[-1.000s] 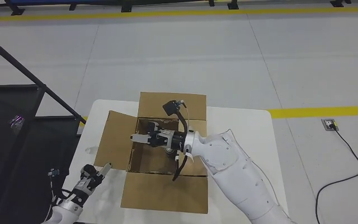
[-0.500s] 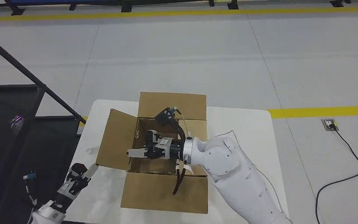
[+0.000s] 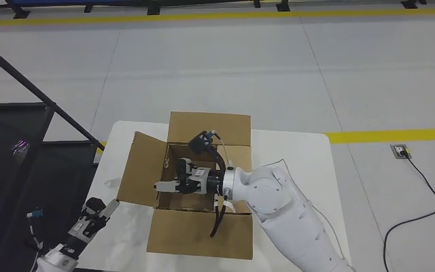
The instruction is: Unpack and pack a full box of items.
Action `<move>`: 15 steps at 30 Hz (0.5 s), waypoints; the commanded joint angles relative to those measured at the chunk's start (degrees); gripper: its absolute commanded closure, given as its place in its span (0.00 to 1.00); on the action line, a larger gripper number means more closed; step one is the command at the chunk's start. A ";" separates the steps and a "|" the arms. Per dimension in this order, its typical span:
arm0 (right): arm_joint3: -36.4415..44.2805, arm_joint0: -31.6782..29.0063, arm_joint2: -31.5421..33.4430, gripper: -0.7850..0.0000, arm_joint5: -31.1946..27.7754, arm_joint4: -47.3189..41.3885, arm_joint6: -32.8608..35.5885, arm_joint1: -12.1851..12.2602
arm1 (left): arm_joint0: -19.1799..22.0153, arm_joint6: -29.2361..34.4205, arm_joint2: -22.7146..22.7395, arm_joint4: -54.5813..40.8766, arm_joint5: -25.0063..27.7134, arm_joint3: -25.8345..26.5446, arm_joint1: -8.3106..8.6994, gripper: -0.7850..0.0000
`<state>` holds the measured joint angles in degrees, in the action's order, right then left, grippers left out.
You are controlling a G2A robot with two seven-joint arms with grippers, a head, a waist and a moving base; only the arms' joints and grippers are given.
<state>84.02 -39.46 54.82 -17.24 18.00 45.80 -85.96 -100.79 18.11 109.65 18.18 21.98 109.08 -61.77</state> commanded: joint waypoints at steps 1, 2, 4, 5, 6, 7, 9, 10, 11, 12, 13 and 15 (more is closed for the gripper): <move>0.01 0.00 0.00 0.00 0.00 0.00 0.00 0.00 | 0.00 0.00 0.00 0.00 0.00 0.00 0.00 0.00; 0.01 0.00 0.00 0.00 0.00 0.00 0.00 0.00 | 0.00 0.00 0.00 0.00 0.00 0.00 0.00 0.00; 0.12 -0.16 0.00 0.00 -0.02 0.17 -0.23 0.02 | 0.00 0.10 -0.19 -0.63 0.20 0.23 -0.02 0.00; 0.65 -0.50 -0.13 0.00 -0.62 0.70 -0.48 0.07 | -0.10 0.39 -0.33 -2.29 0.57 0.78 -0.06 0.00; 1.21 -1.09 -0.13 0.00 -1.70 0.96 -0.51 0.20 | -0.22 1.88 -0.30 -5.42 1.26 1.48 -0.04 0.00; 1.74 -1.60 0.29 0.00 -2.62 1.13 -0.85 0.36 | 0.16 2.89 0.79 -6.64 0.90 1.84 0.07 0.00; 2.87 -2.55 1.21 0.00 -4.29 1.93 -0.60 0.78 | 1.64 3.50 1.53 -7.67 -0.78 2.39 0.18 0.00; 3.45 -3.00 1.91 0.00 -4.86 2.13 -0.39 1.02 | 2.18 3.86 1.68 -9.15 -1.19 3.00 0.19 0.00; 4.08 -3.48 2.65 0.00 -5.28 2.42 -0.20 1.27 | 2.56 4.53 2.02 -10.65 -1.61 3.64 0.23 0.00; 4.86 -3.99 3.41 0.00 -5.66 2.70 0.01 1.52 | 2.96 4.98 2.54 -11.78 -2.04 4.34 0.27 0.00; 5.77 -4.59 4.25 0.00 -6.09 2.93 0.11 1.79 | 3.35 5.19 2.99 -12.70 -2.66 5.06 0.30 0.00; 7.89 -6.02 5.97 0.00 -6.90 3.81 0.47 2.36 | 4.01 6.38 2.99 -15.35 -3.92 6.80 0.33 0.00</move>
<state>90.83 -44.76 59.90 -23.80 21.35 46.06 -83.88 -97.10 23.76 112.72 4.39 18.78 114.93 -61.45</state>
